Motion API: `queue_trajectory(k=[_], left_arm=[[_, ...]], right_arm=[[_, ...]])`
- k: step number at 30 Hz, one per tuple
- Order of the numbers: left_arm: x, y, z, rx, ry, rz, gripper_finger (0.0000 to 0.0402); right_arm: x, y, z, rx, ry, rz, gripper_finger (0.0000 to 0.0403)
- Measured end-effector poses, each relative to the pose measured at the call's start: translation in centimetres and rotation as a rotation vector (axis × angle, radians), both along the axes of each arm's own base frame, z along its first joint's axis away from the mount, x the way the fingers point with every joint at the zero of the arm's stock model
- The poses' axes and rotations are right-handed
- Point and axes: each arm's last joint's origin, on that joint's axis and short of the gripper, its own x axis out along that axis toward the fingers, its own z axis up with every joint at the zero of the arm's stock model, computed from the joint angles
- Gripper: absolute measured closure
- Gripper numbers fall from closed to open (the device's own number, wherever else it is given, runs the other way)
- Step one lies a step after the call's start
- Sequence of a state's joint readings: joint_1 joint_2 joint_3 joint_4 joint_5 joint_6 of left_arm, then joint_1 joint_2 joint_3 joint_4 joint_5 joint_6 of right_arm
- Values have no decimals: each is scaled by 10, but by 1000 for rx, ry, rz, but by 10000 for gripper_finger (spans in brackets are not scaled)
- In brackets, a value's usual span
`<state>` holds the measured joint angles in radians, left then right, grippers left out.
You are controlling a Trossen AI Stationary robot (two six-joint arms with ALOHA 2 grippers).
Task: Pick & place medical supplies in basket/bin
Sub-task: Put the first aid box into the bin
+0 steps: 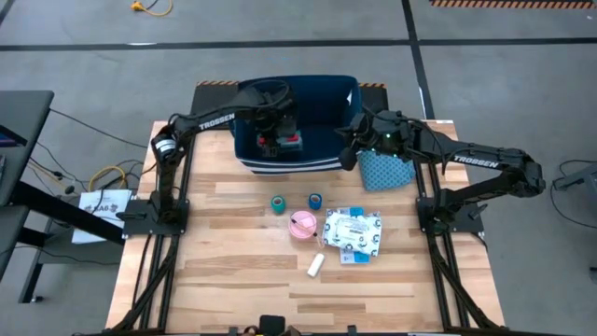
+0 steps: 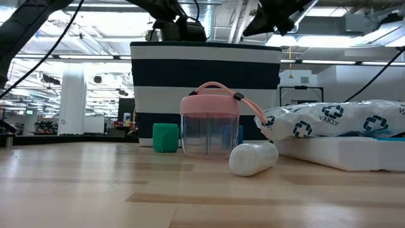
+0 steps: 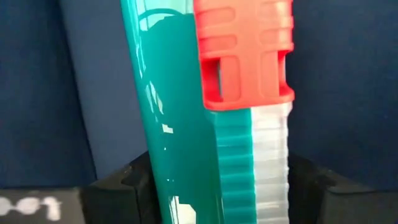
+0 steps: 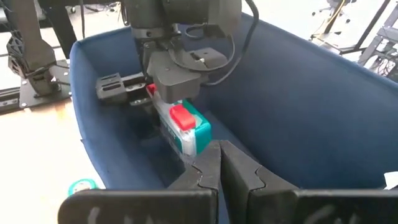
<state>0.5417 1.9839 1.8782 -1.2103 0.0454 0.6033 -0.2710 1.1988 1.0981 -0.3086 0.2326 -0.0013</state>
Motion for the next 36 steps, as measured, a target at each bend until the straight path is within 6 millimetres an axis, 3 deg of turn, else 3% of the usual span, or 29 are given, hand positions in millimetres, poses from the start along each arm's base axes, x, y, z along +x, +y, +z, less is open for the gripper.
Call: queue_trajectory(k=[8,16,27,36], left_arm=[[3,3,-5,41,18,6,182],[11,8,-39,24,133,3,182],[20,11,-41,47,58,36,180],[21,11,-41,96,73,44,121]], right_arm=[[0,0,-1,2,6,0,403],[-1,0,-1,4,13,-1,403],[-1,0,-1,3,13,-5,403],[-1,-2,-1,3,14,-10,403]])
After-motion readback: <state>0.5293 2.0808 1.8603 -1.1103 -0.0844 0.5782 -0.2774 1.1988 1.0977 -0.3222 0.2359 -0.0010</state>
